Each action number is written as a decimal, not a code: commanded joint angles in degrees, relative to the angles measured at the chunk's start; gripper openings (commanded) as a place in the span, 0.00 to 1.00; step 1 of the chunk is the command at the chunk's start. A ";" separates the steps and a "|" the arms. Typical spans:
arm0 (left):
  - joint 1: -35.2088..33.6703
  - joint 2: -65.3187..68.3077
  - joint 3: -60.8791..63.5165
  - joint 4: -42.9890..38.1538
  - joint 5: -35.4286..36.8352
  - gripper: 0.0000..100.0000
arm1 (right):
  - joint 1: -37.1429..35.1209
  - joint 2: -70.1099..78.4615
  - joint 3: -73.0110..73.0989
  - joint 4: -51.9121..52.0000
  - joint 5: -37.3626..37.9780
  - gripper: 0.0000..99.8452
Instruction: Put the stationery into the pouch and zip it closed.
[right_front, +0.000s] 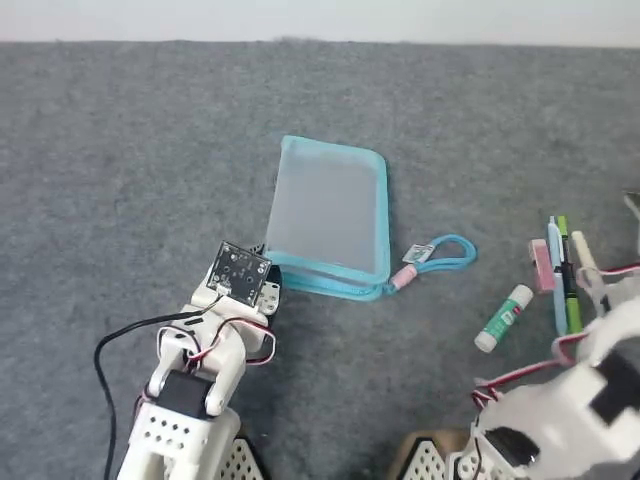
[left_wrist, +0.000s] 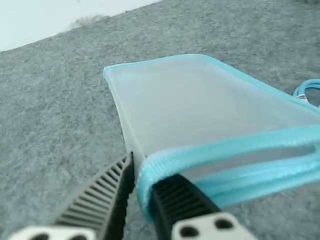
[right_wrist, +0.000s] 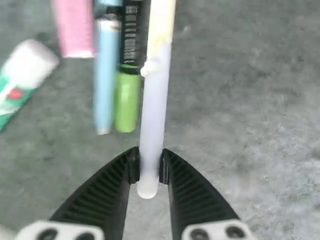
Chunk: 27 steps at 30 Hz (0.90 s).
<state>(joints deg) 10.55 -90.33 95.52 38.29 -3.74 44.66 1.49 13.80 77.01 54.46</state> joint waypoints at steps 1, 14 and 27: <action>0.44 -0.97 -0.75 0.09 0.44 0.01 | -4.00 -16.66 9.23 0.40 2.20 0.01; 0.44 -0.97 -0.75 0.18 0.44 0.01 | -18.86 -60.88 36.13 7.52 3.25 0.01; 0.44 -0.97 -0.75 0.18 0.44 0.01 | -19.21 -41.89 45.63 -5.41 -2.73 0.01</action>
<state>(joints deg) 10.55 -90.33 95.52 38.29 -3.74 26.11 -45.71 59.69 74.73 53.32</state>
